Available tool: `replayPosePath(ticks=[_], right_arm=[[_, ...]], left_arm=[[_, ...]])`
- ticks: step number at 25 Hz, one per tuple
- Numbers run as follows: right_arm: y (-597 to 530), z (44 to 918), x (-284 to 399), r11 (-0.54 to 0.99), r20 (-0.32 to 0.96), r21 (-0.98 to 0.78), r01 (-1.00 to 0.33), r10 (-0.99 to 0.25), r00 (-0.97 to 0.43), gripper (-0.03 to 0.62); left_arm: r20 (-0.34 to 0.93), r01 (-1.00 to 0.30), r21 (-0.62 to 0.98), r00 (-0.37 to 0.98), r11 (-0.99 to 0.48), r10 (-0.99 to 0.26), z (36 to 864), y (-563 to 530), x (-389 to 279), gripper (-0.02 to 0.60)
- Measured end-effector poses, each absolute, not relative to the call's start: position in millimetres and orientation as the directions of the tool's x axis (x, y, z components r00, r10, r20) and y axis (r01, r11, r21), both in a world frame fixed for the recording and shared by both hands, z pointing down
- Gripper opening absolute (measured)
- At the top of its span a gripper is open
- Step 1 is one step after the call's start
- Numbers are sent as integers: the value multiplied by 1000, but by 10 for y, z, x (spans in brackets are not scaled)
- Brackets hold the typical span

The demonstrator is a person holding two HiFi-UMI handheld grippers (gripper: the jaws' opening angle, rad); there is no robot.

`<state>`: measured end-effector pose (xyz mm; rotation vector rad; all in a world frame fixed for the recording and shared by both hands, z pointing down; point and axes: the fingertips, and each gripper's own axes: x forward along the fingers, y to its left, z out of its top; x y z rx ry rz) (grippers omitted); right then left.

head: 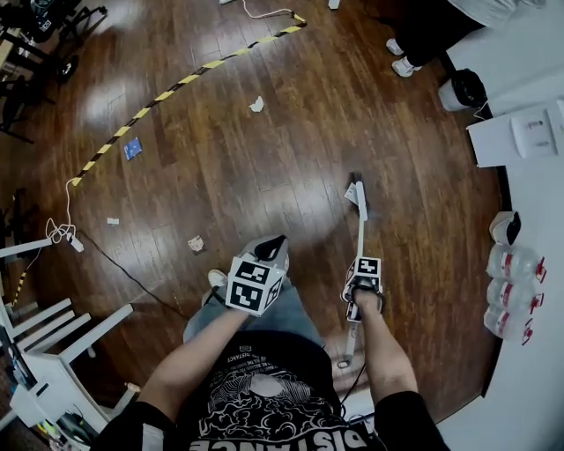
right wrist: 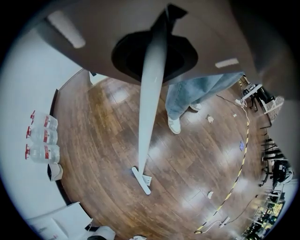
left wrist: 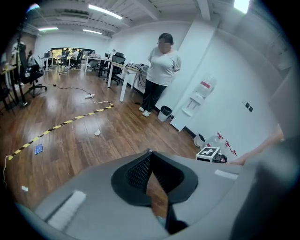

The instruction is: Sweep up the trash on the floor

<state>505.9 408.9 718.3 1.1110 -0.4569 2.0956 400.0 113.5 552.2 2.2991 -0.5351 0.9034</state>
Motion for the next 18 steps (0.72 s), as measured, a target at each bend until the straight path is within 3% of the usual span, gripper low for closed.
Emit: replayPosePath(ticks=[8, 18], right_arm=[[3654, 7094, 4494, -671, 803, -40, -740, 419, -424, 6], [2853, 7015, 3298, -614, 798, -98, -783, 422, -431, 9]], left_arm=[[712, -629, 413, 674, -658, -198, 5571, 892, 3319, 5], [713, -708, 429, 647, -562, -270, 5603, 359, 1894, 5]])
